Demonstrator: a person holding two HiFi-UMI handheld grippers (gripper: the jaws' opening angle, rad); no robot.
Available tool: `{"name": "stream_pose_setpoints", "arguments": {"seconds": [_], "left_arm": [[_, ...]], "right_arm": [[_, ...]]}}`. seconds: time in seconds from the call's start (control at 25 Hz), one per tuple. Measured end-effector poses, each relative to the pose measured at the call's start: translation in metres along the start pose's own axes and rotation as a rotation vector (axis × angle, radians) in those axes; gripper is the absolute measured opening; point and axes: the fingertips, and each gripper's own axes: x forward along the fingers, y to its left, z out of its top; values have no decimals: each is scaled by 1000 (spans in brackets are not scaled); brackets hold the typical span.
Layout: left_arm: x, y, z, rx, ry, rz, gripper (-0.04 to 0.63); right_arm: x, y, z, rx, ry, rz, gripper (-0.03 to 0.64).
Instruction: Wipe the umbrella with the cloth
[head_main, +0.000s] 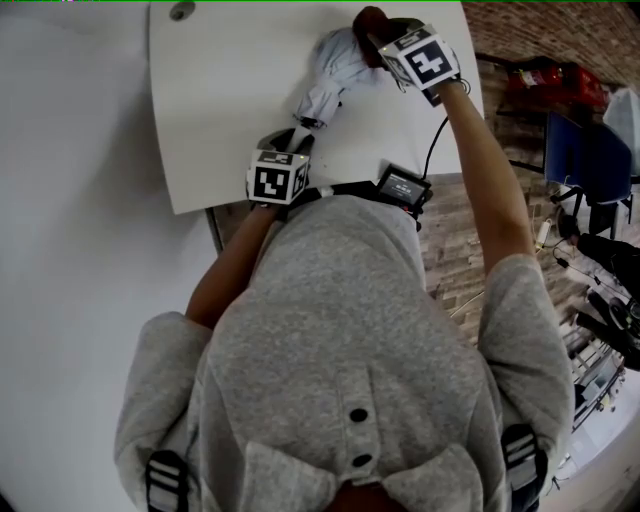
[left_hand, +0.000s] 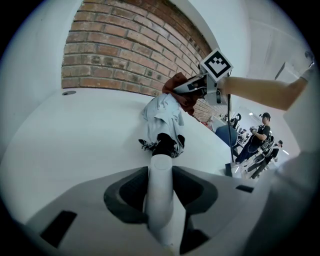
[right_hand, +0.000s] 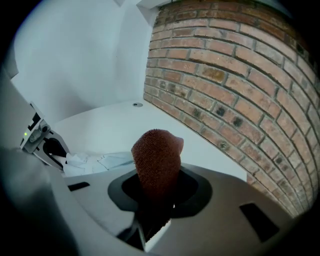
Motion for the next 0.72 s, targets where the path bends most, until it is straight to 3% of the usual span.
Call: {"name": "stream_pose_setpoints", "arguments": {"seconds": [0.16,0.36,0.52,0.72], "left_arm": [[2,1,0,-1,3,-4,155],[5,4,-3,0,7,-4,155],[4,-11,-20,1,-2,2,156],[-9,-26,-18,75,-63,63,158]], "right_arm": [[1,-9,-25,-17,58,-44,100],[-12,-10,-38,-2,57,-88,100],[-43,-11,-72,-4,43,-143,100],[-93,-13,-105,38,-22,-189,100]]}}
